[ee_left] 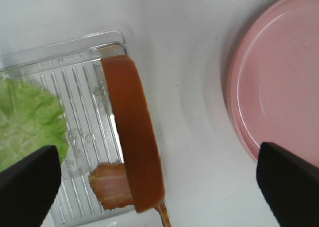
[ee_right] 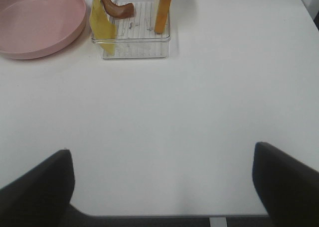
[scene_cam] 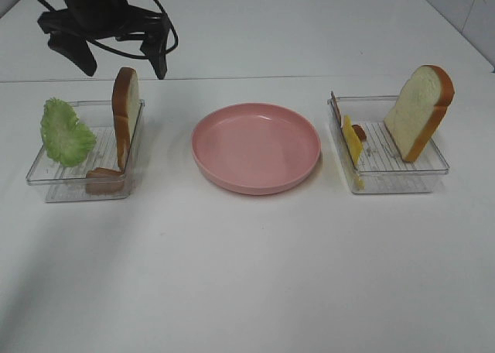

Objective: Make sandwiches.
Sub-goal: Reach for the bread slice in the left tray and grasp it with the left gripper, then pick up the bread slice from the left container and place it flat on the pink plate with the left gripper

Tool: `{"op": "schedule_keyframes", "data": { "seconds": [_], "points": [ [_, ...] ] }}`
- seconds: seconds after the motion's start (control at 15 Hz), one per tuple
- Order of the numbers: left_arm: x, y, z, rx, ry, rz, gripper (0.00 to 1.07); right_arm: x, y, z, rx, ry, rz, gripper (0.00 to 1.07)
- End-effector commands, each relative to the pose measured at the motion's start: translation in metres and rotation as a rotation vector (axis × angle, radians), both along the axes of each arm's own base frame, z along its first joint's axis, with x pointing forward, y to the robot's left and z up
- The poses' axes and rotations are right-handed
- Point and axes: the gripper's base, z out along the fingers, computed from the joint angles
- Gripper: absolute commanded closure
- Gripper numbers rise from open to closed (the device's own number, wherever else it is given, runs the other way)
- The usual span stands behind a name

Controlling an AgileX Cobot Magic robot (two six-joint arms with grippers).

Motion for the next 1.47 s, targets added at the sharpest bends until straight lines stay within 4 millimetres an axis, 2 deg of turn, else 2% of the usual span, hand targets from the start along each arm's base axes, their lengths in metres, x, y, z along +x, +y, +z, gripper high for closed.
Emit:
{"op": "schedule_keyframes", "data": {
  "seconds": [0.07,0.13,0.2,0.4,0.47,0.6,0.67,0.73,0.8,0.87,1.27,1.47],
  "points": [
    [0.001,-0.004,-0.027,0.035,0.131,0.011,0.04,-0.004,0.0,-0.001,-0.005,-0.03,-0.001,0.13],
    [0.004,-0.003,-0.043,0.06,0.158,0.011,0.04,-0.004,0.0,-0.001,-0.005,-0.03,-0.001,0.13],
    [0.005,-0.003,-0.051,0.066,0.172,0.011,0.04,-0.004,0.0,-0.001,-0.005,-0.03,-0.001,0.13],
    [0.007,-0.003,-0.064,0.087,0.195,0.01,0.04,-0.004,0.0,-0.001,-0.005,-0.03,-0.001,0.13],
    [0.007,-0.003,-0.066,0.092,0.197,-0.007,0.08,-0.004,0.0,-0.001,-0.005,-0.03,-0.001,0.13],
    [0.007,-0.002,-0.065,0.099,0.194,-0.01,0.23,-0.004,0.0,-0.001,-0.005,-0.03,-0.001,0.13],
    [0.007,-0.002,-0.065,0.106,0.192,-0.011,0.41,-0.004,0.0,-0.001,-0.005,-0.03,-0.001,0.13],
    [0.008,0.0,-0.065,0.123,0.186,-0.01,0.65,-0.004,0.0,-0.001,-0.005,-0.03,-0.001,0.13],
    [0.008,0.0,-0.065,0.14,0.181,-0.011,0.95,-0.004,0.0,-0.001,-0.005,-0.03,-0.001,0.13],
    [0.008,0.001,-0.065,0.143,0.18,-0.011,1.04,-0.004,0.0,-0.001,-0.005,-0.03,-0.001,0.13],
    [0.008,-0.001,-0.063,0.116,0.182,0.032,1.03,-0.004,0.0,-0.001,-0.005,-0.03,-0.001,0.13],
    [0.002,0.001,-0.029,0.093,0.119,0.044,1.03,-0.004,0.0,-0.001,-0.005,-0.03,-0.001,0.13]
  ]
}}
